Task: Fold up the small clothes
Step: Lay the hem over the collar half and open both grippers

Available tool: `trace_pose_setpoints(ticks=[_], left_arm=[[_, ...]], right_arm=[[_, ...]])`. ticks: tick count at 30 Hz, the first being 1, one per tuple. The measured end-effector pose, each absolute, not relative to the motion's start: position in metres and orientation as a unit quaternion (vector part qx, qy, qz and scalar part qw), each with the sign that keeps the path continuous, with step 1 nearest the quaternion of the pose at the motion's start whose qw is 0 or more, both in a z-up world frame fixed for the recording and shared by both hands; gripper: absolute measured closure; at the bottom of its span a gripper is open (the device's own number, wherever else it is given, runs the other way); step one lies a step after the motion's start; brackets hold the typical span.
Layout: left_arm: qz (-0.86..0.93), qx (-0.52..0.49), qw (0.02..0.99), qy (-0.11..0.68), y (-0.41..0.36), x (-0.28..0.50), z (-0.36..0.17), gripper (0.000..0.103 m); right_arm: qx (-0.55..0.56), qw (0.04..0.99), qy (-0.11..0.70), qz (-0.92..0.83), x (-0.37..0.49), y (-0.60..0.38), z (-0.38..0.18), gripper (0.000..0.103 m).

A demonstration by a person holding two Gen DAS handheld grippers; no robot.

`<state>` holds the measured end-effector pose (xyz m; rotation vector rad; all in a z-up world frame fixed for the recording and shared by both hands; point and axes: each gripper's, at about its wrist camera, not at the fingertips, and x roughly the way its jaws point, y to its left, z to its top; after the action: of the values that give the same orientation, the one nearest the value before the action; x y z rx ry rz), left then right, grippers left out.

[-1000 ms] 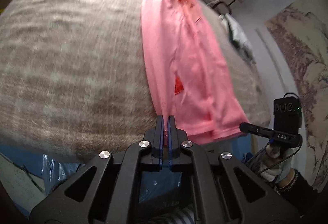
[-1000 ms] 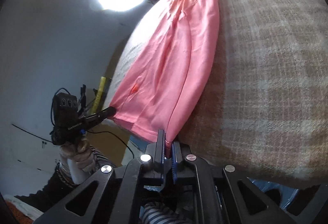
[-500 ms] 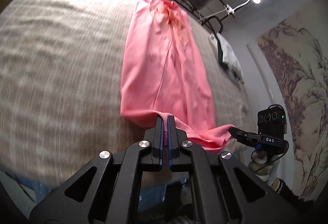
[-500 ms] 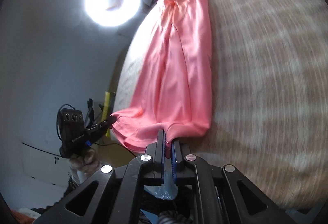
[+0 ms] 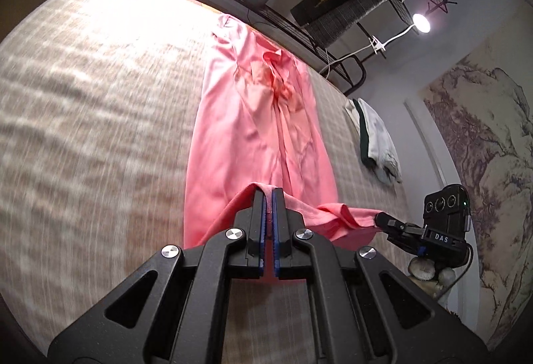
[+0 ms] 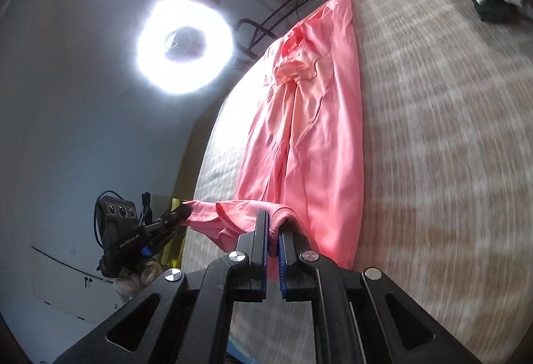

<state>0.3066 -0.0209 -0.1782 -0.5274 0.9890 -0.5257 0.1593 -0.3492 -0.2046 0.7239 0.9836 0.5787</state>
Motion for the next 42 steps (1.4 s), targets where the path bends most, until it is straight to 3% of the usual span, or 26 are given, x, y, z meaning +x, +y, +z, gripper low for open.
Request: trace_pose_setpoints(ticks=[11,30,32,33,34,35,36,42], left_arm=[[-0.228,-0.249,0.822,0.459,-0.034,0.367,-0.189,0.103],[-0.192,-0.238,0.829,0.467,-0.049,0.426,-0.223,0.102],[-0.189,-0.231,0.832,0.467,-0.050,0.429,-0.223,0.102],[-0.191,-0.231,0.831,0.469,-0.050,0.431,-0.224,0.095],[-0.190,-0.232,0.831,0.468,-0.050,0.431,-0.223,0.081],[-0.189,-0.233,0.835,0.462,-0.048,0.430,-0.221,0.076],[-0.187,-0.231,0.838,0.457,-0.046,0.428,-0.219,0.069],[-0.210,-0.197,0.847,0.446,-0.044,0.412,-0.203,0.068]], right_arm=[[0.327,0.797,0.439,0.255,0.221,-0.354,-0.198,0.100],[0.341,0.794,0.460,0.204,0.290,-0.366,-0.237,0.100],[0.337,0.795,0.458,0.211,0.293,-0.365,-0.235,0.095],[0.329,0.797,0.459,0.213,0.293,-0.364,-0.232,0.093],[0.323,0.800,0.460,0.210,0.295,-0.364,-0.230,0.076],[0.318,0.804,0.457,0.207,0.293,-0.366,-0.227,0.070],[0.312,0.812,0.451,0.200,0.291,-0.368,-0.223,0.070],[0.279,0.819,0.441,0.238,0.280,-0.366,-0.205,0.079]])
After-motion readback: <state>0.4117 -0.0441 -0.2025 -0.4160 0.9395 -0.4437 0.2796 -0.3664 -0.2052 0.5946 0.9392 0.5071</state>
